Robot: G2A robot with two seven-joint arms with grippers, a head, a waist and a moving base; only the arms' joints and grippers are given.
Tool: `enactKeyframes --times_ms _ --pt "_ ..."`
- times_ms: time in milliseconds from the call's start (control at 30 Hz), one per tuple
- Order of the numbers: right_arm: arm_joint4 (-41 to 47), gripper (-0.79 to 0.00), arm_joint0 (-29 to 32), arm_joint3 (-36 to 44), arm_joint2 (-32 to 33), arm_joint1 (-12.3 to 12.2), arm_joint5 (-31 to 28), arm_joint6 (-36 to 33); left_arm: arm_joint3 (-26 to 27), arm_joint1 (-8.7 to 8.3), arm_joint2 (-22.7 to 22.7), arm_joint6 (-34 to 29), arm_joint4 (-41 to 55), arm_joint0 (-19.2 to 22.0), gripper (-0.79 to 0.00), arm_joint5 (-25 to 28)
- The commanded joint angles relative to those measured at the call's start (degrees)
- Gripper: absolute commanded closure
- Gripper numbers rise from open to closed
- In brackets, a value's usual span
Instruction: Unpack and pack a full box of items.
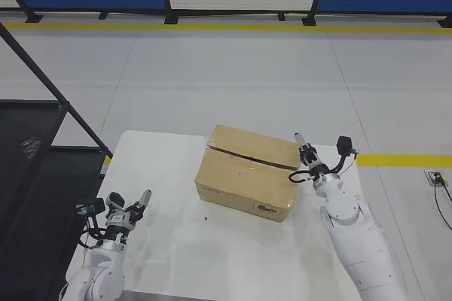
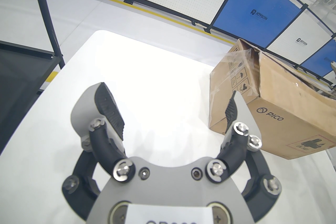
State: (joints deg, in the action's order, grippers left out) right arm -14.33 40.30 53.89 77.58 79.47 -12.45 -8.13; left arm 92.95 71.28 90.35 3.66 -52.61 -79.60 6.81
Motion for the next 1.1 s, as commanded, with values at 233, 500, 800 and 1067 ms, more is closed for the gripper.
enactKeyframes --times_ms 233,500,800,1067 --pt "1.0 -0.785 -2.6 -4.2 -2.9 1.0 -3.9 0.1 0.0 0.00 0.0 0.0 0.0 0.0 -0.785 0.0" --pt "1.3 -0.785 -3.2 -4.6 -5.2 1.9 -4.8 0.5 0.0 0.00 0.0 0.0 0.0 0.0 -0.785 0.0" --pt "1.1 -0.785 -2.8 -3.6 -7.1 2.6 -5.4 0.7 0.0 0.00 0.0 0.0 0.0 0.0 -0.785 0.0" --pt "0.5 -0.785 -1.4 -2.1 -6.1 2.3 -5.7 1.7 0.1 0.01 0.1 0.1 -0.1 -0.1 -0.785 -0.4"
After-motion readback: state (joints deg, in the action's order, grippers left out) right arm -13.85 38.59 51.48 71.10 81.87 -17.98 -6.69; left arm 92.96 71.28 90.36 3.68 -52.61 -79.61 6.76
